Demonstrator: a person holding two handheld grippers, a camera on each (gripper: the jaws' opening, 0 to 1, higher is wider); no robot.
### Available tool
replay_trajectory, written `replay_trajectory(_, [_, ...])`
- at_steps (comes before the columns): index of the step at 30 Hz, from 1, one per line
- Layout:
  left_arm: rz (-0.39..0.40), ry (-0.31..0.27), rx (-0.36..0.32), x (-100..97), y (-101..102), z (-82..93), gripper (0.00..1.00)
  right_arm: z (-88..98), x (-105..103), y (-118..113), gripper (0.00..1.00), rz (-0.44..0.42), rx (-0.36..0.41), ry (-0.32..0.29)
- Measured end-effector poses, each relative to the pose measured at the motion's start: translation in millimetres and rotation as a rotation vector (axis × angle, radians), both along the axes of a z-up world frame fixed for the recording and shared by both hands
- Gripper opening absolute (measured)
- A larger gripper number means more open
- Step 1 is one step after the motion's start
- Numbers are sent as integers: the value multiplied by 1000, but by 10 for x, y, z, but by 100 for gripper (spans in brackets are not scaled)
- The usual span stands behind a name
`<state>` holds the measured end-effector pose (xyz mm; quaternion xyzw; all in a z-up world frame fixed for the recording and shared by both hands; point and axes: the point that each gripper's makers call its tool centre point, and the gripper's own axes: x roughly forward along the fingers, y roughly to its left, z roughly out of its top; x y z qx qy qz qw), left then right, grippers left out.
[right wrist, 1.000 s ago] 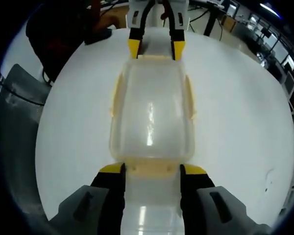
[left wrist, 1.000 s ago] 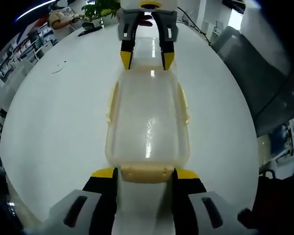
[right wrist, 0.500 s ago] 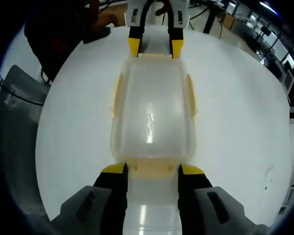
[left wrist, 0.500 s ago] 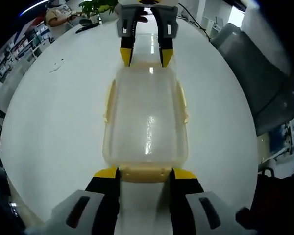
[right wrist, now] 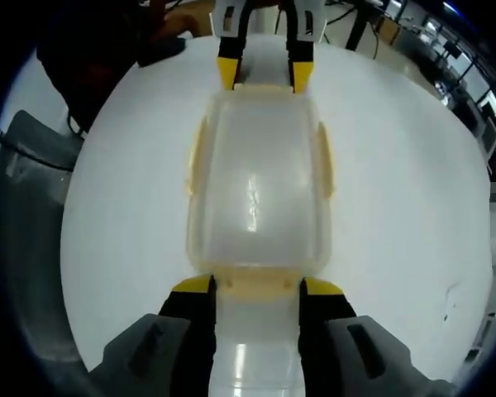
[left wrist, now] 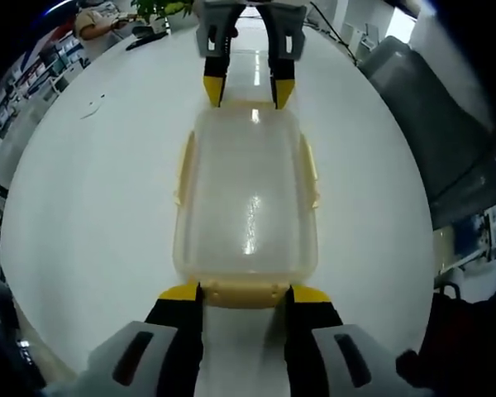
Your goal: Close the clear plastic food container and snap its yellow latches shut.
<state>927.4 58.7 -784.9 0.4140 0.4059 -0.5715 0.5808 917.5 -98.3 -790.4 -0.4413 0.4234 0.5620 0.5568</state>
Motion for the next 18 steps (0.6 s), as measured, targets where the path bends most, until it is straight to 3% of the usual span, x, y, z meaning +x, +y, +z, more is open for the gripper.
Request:
replay_trajectory(10, [28,34,39,-40,106,137,32,208,-38,46,34,49,-28,12])
replay_trajectory(18, [36,17,43,-112,24,467,32,482,-60,-31,34,66,-35,6])
